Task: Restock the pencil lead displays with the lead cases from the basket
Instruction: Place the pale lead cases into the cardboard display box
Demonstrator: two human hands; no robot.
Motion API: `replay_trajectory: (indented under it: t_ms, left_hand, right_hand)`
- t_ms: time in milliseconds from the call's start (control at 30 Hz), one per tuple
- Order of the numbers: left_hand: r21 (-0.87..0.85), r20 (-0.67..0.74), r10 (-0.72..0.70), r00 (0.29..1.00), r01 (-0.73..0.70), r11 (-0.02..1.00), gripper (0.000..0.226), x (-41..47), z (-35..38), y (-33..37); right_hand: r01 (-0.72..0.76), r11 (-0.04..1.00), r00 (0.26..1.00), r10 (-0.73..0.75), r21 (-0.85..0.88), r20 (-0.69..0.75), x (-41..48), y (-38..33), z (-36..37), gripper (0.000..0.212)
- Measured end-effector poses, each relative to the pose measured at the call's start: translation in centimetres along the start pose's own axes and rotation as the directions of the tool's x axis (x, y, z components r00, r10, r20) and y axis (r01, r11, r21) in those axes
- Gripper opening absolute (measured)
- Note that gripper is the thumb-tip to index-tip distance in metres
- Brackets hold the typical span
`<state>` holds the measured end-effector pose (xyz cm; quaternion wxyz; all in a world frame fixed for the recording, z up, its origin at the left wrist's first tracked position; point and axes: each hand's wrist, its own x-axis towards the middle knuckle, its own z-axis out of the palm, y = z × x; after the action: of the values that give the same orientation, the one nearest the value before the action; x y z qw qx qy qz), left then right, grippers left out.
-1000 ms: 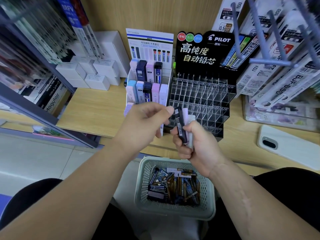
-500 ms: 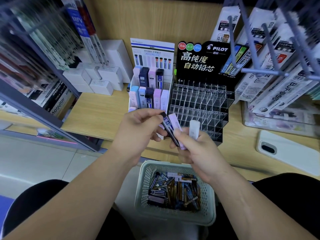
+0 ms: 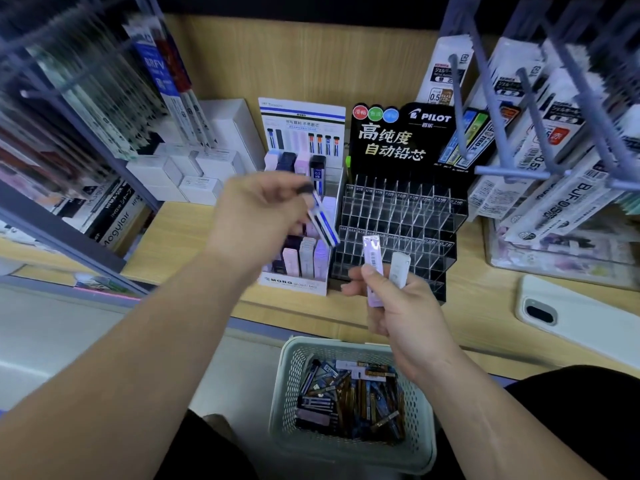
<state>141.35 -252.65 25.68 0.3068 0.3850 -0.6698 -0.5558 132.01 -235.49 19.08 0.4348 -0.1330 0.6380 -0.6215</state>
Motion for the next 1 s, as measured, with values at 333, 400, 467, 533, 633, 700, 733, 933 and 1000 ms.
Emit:
replay_trajectory:
  t_ms: [333,400,467,533,633,700,733,933,1000]
  left_hand:
    - [0.558,0.225,0.344,0.912,-0.41,0.722,0.018,8.7,-0.3,2.0]
    - [0.596,0.273,0.347,0.897,-0.441,0.671,0.018,9.1,0.2,1.5]
    - [0.609,0.293,0.369,0.882,-0.47,0.639,0.018,9.3,0.4,1.1]
    - [0.612,0.309,0.389,0.868,-0.494,0.618,0.018,9.4,0.6,0.9]
    - [0.647,0.363,0.428,0.828,-0.554,0.523,0.014,9.5,0.6,0.4]
    - [0.67,0.387,0.471,0.793,-0.593,0.447,0.011,9.7,0.5,-0.4]
    - [0.683,0.39,0.486,0.782,-0.6,0.417,0.011,9.8,0.4,-0.8]
    - [0.691,0.347,0.501,0.793,-0.577,0.435,0.024,9.2,0.5,-1.3]
    - [0.639,0.238,0.5,0.833,-0.522,0.566,0.02,7.8,0.4,-0.8]
  right_hand:
    - [-0.03,1.0,0.999,0.03,0.001,-0.013,0.6,-0.1,-0.1,0.027]
    - [-0.031,1.0,0.999,0.031,0.001,-0.019,0.7,0.0,-0.2,0.027]
    - [-0.036,0.999,0.999,0.036,0.004,-0.019,0.8,0.0,-0.1,0.028]
    - [-0.042,0.999,0.999,0.042,0.003,-0.012,0.9,0.0,-0.1,0.028]
    - [-0.061,0.998,0.998,0.061,0.019,-0.004,0.8,-0.1,0.1,0.027]
    - [-0.079,0.996,0.997,0.079,0.052,-0.012,0.8,-0.2,0.1,0.027]
    - [-0.082,0.994,0.996,0.084,0.065,-0.018,0.8,-0.2,0.0,0.027]
    - [-0.034,0.997,0.999,0.036,0.066,-0.024,0.7,-0.3,0.2,0.026]
    - [0.009,1.0,1.0,-0.009,0.025,-0.006,0.7,-0.4,0.2,0.027]
